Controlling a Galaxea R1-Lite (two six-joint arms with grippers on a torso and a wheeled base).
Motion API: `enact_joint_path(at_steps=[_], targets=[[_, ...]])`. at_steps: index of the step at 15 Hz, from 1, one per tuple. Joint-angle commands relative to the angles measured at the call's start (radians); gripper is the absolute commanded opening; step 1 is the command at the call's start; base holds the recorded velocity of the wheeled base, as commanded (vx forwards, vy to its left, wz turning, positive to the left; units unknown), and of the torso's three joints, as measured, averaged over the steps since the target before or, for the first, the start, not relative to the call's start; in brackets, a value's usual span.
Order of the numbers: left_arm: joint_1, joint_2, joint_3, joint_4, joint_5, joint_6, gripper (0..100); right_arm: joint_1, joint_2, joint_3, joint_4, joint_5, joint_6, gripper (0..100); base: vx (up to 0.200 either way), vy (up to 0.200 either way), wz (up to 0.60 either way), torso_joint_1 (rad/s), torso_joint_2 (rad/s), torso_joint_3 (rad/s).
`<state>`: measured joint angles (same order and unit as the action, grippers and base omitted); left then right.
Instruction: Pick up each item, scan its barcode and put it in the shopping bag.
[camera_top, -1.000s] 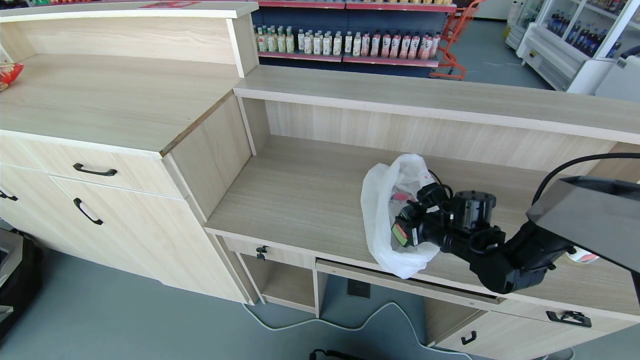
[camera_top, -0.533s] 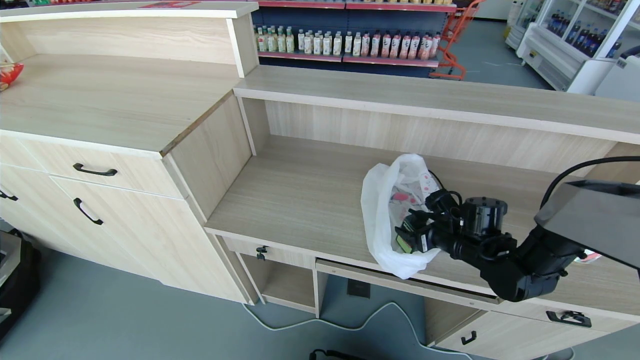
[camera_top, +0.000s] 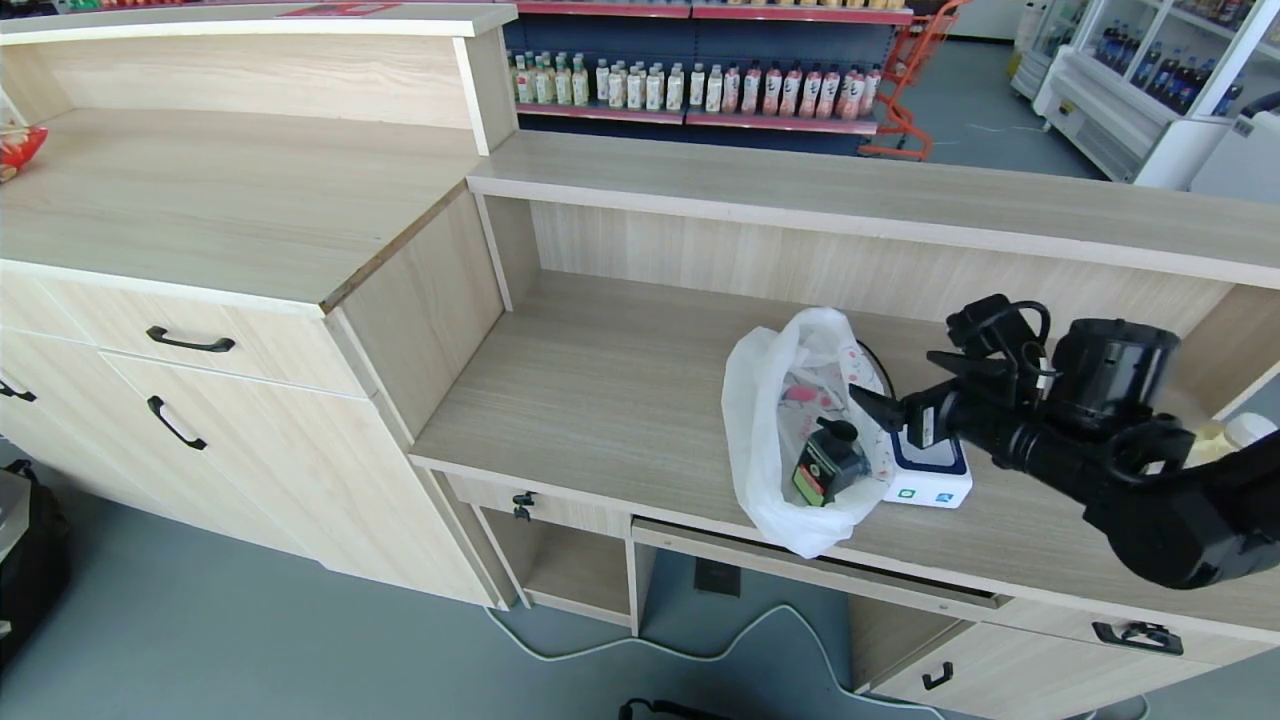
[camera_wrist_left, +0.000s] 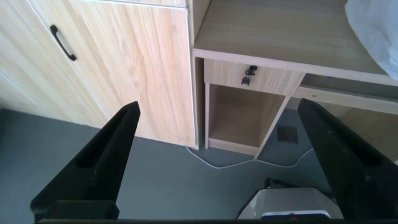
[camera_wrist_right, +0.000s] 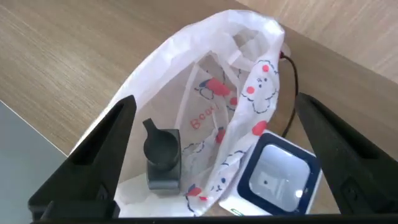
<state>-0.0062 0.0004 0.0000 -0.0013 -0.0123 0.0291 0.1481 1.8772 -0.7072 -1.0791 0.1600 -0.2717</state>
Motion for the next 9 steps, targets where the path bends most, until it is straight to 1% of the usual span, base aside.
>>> enact_joint_path(at_steps=[1,2,4,5,6,7,8,9], targets=[[0.000,0.000,0.000,0.000,0.000,0.000,100,-0.182,-0.257,0.175,0.050,0.001,-0.132,100,0.000,0.000,-0.60,0.007,0.00,0.002],[0.000,0.000,0.000,0.000,0.000,0.000,100,-0.252,-0.276,0.180,0.079,-0.004,-0.155,100,0.000,0.000,-0.60,0.007,-0.01,0.022],[0.000,0.000,0.000,0.000,0.000,0.000,100,-0.352,-0.270,0.134,0.136,-0.016,-0.162,100,0.000,0.000,-0.60,-0.002,0.00,0.000],[0.000,0.000,0.000,0.000,0.000,0.000,100,-0.430,-0.240,0.120,0.140,-0.102,-0.190,100,0.000,0.000,-0.60,0.007,0.01,0.007],[0.000,0.000,0.000,0.000,0.000,0.000,100,-0.463,-0.224,0.111,0.142,-0.145,-0.198,100,0.000,0.000,0.00,0.000,0.00,0.000],[0.000,0.000,0.000,0.000,0.000,0.000,100,-0.570,-0.148,0.071,0.143,-0.186,-0.196,100,0.000,0.000,0.00,0.000,0.00,0.000],[0.000,0.000,0.000,0.000,0.000,0.000,100,-0.601,-0.127,0.060,0.143,-0.185,-0.196,100,0.000,0.000,0.00,0.000,0.00,0.000],[0.000,0.000,0.000,0.000,0.000,0.000,100,-0.653,-0.058,0.025,0.140,-0.135,-0.161,100,0.000,0.000,0.00,0.000,0.00,0.000]])
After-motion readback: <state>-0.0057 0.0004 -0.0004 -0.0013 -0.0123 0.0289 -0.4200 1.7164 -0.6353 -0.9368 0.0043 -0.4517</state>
